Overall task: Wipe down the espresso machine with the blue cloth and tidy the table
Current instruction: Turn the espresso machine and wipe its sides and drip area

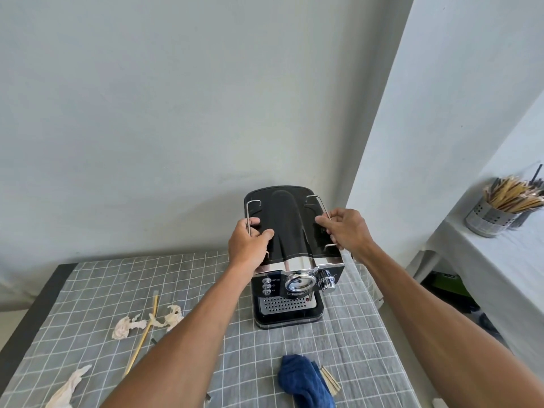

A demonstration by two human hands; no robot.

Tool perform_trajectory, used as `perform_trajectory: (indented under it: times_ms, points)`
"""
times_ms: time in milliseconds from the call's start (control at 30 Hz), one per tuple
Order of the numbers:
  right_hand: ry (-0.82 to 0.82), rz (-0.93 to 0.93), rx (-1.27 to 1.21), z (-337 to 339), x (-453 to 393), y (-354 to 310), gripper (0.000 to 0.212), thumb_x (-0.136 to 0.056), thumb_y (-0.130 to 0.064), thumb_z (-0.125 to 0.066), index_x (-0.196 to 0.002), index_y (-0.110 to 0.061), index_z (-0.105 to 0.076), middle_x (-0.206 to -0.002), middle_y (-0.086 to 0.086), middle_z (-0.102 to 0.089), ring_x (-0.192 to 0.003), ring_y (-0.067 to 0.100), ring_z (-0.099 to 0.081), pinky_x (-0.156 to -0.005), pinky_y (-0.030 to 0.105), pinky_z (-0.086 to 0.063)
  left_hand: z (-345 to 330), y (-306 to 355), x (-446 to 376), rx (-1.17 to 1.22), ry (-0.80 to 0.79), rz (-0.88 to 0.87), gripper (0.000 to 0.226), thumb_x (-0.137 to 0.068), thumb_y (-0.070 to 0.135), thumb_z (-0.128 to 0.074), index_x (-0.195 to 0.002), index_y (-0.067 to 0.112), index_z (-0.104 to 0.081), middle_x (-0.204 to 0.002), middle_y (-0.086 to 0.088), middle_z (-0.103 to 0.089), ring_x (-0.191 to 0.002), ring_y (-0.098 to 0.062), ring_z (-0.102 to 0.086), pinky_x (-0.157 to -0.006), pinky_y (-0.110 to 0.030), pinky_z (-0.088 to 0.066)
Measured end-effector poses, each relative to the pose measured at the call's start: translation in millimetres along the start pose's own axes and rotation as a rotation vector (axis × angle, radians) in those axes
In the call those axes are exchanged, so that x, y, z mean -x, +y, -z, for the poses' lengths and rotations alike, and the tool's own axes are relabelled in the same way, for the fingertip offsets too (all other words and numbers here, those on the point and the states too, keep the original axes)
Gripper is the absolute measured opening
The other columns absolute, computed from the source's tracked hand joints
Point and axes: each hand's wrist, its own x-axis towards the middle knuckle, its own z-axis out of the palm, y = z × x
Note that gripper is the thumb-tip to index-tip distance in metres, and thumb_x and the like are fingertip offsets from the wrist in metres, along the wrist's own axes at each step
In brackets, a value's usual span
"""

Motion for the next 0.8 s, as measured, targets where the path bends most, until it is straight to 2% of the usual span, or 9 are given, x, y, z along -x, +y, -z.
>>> perform_trajectory:
  times_ms: [33, 167, 267, 333, 367, 500, 667, 733, 800]
  points:
    - [0.001, 0.003, 0.016, -0.3, 0.1, -2.5, 0.023, -0.089, -0.024, -0.080, -0.090, -0.006, -0.067, -0.061, 0.005, -0.060, -0.040, 0.013, -0.044, -0.035, 0.023, -0.038, 1.5, 2.6, -0.2, -0.015, 0.004, 0.009, 0.031, -0.086, 0.027, -0.078, -0.112, 0.027, -0.061, -0.074, 0.008, -0.057, -0.045, 0.005, -0.056, -0.040, -0.012, -0.039]
    - [0.008, 0.003, 0.060, -4.3, 4.4, -6.4, 0.027, -0.087, -0.025, -0.083, -0.090, -0.004, -0.066, -0.061, 0.006, -0.063, -0.038, 0.014, -0.048, -0.034, 0.022, -0.040, 10.8, 9.9, -5.2, -0.113, 0.001, 0.031, 0.035, -0.082, 0.034, -0.078, -0.112, 0.028, -0.061, -0.082, 0.009, -0.066, -0.067, -0.007, -0.065, -0.073, -0.030, -0.052]
    - [0.017, -0.008, 0.032, -10.1, 12.4, -3.9, 0.026, -0.088, -0.025, -0.082, -0.088, -0.006, -0.065, -0.059, 0.005, -0.064, -0.036, 0.011, -0.051, -0.033, 0.021, -0.041, 17.4, 12.9, -15.6, -0.153, -0.012, 0.023, 0.037, -0.080, 0.037, -0.080, -0.111, 0.027, -0.062, -0.084, 0.010, -0.066, -0.069, -0.009, -0.067, -0.080, -0.033, -0.055]
    - [0.016, -0.018, -0.016, -16.9, 18.7, -1.1, 0.026, -0.087, -0.023, -0.082, -0.089, -0.006, -0.063, -0.057, 0.005, -0.064, -0.036, 0.011, -0.053, -0.034, 0.022, -0.043, 23.7, 15.1, -25.1, -0.195, -0.050, 0.006, 0.039, -0.079, 0.037, -0.081, -0.112, 0.026, -0.063, -0.084, 0.010, -0.065, -0.080, -0.013, -0.067, -0.086, -0.035, -0.054]
    - [0.015, -0.018, -0.039, -21.2, 22.4, 0.0, 0.027, -0.087, -0.022, -0.083, -0.090, -0.005, -0.062, -0.057, 0.005, -0.064, -0.037, 0.011, -0.054, -0.034, 0.023, -0.044, 27.1, 16.1, -30.6, -0.219, -0.078, -0.003, 0.040, -0.079, 0.037, -0.081, -0.113, 0.025, -0.063, -0.080, 0.009, -0.064, -0.082, -0.015, -0.066, -0.084, -0.034, -0.053]
    - [0.003, -0.011, -0.149, -37.9, 37.9, 3.0, 0.031, -0.086, -0.021, -0.083, -0.093, -0.003, -0.059, -0.057, 0.004, -0.068, -0.043, 0.018, -0.063, -0.040, 0.028, -0.053, 40.3, 21.0, -53.6, -0.258, -0.169, -0.031, 0.040, -0.080, 0.030, -0.084, -0.114, 0.020, -0.064, -0.064, 0.009, -0.050, -0.064, -0.012, -0.052, -0.069, -0.030, -0.041]
    - [-0.051, 0.041, -0.134, -46.1, 47.5, 6.9, 0.037, -0.086, -0.032, -0.082, -0.094, -0.003, -0.061, -0.062, 0.012, -0.073, -0.050, 0.028, -0.069, -0.054, 0.036, -0.062, 48.6, 19.7, -71.3, -0.268, -0.211, -0.043, 0.040, -0.079, 0.030, -0.084, -0.114, 0.021, -0.066, -0.064, 0.008, -0.047, -0.067, -0.013, -0.052, -0.070, -0.031, -0.042]
    - [-0.047, 0.048, -0.156, -48.7, 47.6, 9.7, 0.039, -0.087, -0.034, -0.081, -0.094, -0.002, -0.060, -0.060, 0.014, -0.071, -0.048, 0.028, -0.066, -0.053, 0.036, -0.060, 50.0, 15.7, -73.0, -0.264, -0.225, -0.048, 0.041, -0.080, 0.032, -0.083, -0.115, 0.023, -0.066, -0.066, 0.009, -0.049, -0.068, -0.013, -0.053, -0.070, -0.031, -0.043]
    - [-0.034, 0.052, -0.167, -49.6, 46.7, 11.4, 0.042, -0.088, -0.037, -0.080, -0.094, 0.000, -0.060, -0.059, 0.015, -0.070, -0.046, 0.026, -0.065, -0.050, 0.035, -0.059, 51.6, 10.8, -70.3, -0.266, -0.214, -0.064, 0.043, -0.079, 0.038, -0.083, -0.118, 0.028, -0.066, -0.079, 0.009, -0.059, -0.074, -0.010, -0.059, -0.069, -0.029, -0.044]
